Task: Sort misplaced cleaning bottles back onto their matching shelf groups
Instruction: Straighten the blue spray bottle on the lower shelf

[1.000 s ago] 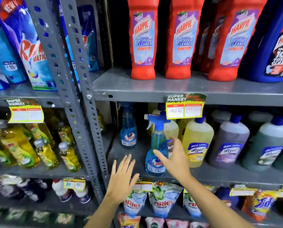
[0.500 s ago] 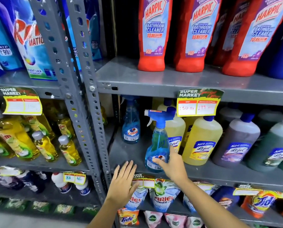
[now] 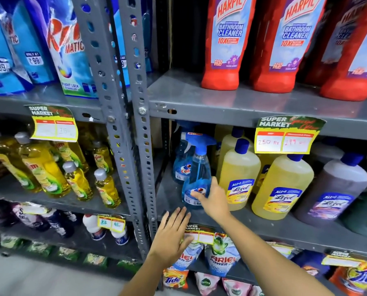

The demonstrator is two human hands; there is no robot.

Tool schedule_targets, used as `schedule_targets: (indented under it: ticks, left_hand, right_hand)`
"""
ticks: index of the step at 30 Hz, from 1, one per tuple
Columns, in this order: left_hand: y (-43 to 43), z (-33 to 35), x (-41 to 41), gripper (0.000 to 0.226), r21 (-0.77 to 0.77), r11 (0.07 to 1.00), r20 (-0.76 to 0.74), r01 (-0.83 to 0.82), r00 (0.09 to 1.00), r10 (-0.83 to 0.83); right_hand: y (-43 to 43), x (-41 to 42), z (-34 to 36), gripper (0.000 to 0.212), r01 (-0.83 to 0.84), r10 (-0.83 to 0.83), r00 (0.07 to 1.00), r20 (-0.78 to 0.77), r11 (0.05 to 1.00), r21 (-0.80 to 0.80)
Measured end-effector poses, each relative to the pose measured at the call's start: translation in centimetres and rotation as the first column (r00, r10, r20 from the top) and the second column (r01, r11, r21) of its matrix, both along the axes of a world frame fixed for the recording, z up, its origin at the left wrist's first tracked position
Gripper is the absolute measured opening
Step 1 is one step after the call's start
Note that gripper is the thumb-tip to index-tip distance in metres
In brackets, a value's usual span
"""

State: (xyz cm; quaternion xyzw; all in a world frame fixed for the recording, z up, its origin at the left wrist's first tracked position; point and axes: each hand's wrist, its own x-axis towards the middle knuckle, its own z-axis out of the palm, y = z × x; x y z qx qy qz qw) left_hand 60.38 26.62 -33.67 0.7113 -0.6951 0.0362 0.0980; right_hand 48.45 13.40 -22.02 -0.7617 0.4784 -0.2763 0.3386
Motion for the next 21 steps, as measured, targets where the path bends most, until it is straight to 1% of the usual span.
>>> schedule_targets:
  ticks: [9, 12, 21]
  left_hand:
    - [0.2, 0.2, -0.1, 0.063, -0.003, 1.0, 0.038, -0.008, 0.999, 0.008]
    - [0.2, 0.1, 0.0, 0.064, -0.001, 1.0, 0.033, -0.01, 0.999, 0.01]
    - [0.3, 0.3, 0.0, 0.063, 0.014, 1.0, 0.035, -0.005, 0.999, 0.005]
  right_hand:
    - [-1.1, 2.0, 0.1, 0.053, -0.157, 0.151, 0.987, 0.059, 0.981, 0.117]
    - [-0.7, 2.4, -0.2, 0.053, -0.134, 0.128, 0.99, 0.067, 0.985, 0.106]
    - [0.2, 3.0, -0.7, 0.056, -0.037, 0.037, 0.999, 0.029, 0.999, 0.022]
